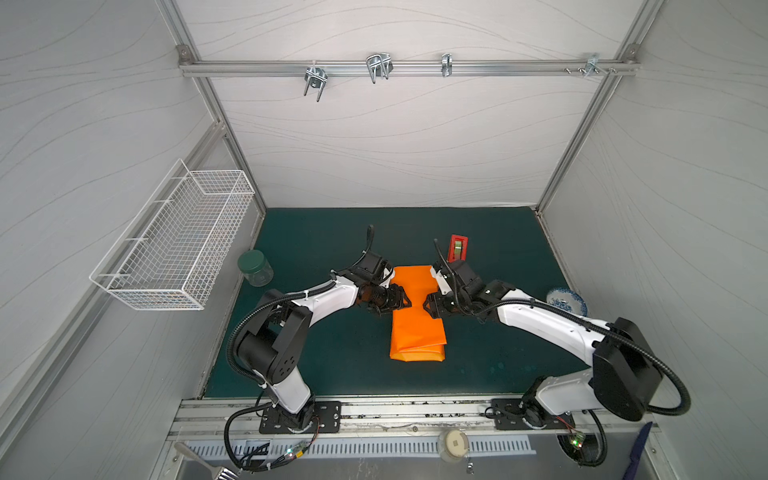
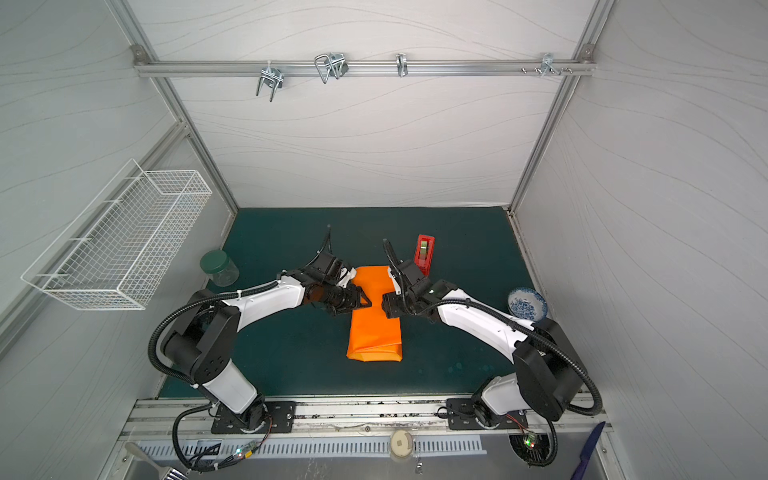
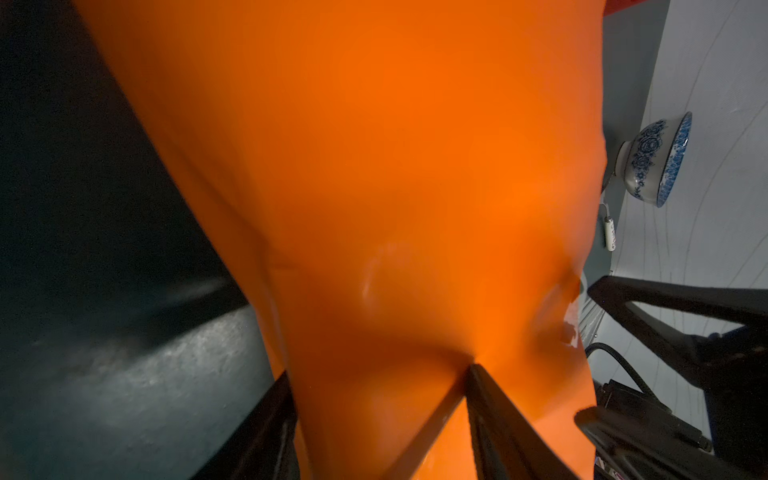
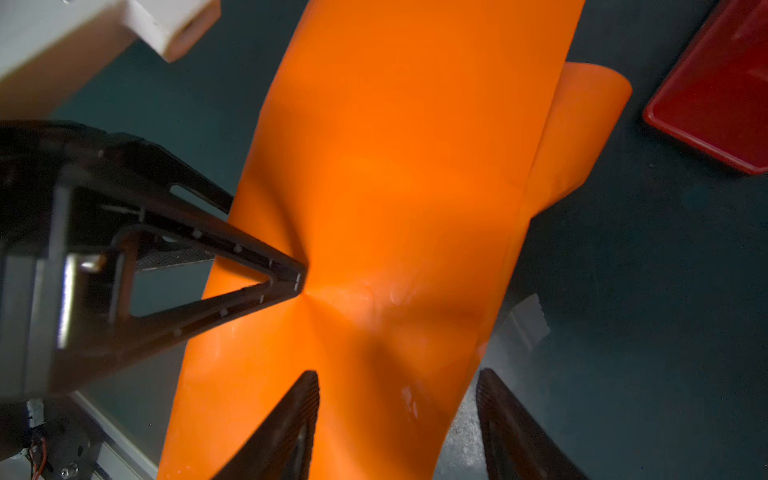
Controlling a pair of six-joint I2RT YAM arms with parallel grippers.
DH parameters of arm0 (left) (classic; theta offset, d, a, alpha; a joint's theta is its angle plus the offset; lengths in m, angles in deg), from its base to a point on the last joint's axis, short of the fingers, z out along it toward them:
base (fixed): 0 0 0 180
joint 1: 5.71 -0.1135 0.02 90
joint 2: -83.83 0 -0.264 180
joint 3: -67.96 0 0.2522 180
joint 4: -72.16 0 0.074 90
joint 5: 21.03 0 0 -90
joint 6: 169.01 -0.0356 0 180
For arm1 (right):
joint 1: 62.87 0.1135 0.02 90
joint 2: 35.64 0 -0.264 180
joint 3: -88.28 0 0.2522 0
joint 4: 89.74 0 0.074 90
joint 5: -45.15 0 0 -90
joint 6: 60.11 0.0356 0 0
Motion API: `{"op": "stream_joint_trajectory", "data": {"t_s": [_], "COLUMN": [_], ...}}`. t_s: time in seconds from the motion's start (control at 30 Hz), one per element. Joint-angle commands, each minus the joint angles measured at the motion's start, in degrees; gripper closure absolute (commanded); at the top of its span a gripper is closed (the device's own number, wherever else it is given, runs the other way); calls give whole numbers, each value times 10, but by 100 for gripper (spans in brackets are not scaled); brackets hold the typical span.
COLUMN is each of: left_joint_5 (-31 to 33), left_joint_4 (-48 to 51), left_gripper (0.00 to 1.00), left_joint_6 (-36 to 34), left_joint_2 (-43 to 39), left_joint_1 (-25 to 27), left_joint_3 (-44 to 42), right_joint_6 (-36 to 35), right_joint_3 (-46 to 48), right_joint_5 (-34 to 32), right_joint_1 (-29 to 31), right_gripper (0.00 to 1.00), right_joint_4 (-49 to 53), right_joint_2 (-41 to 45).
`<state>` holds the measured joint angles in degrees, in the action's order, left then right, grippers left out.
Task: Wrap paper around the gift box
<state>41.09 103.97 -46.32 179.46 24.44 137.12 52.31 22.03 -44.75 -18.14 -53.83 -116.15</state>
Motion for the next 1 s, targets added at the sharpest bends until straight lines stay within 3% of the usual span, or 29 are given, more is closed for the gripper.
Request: {"op": "stream_joint_trajectory", "data": {"t_s": [0.0,0.97], "left_joint_5": [103,103], "left_joint_4": [66,64], "left_gripper": [37,38], "left_joint_6": [-23,-23], "left_joint_2": [52,52], "left_joint_1": [9,9], "left_joint_3": [-28,-28], "right_joint_6": [-10,0], "right_joint_3": [-16,-3], "right_joint_5": [-19,-33], "right_joint_1": [7,22], "right_gripper": [38,38], "right_joint_4": [15,-5], "right_joint_2": [-4,-43]}}
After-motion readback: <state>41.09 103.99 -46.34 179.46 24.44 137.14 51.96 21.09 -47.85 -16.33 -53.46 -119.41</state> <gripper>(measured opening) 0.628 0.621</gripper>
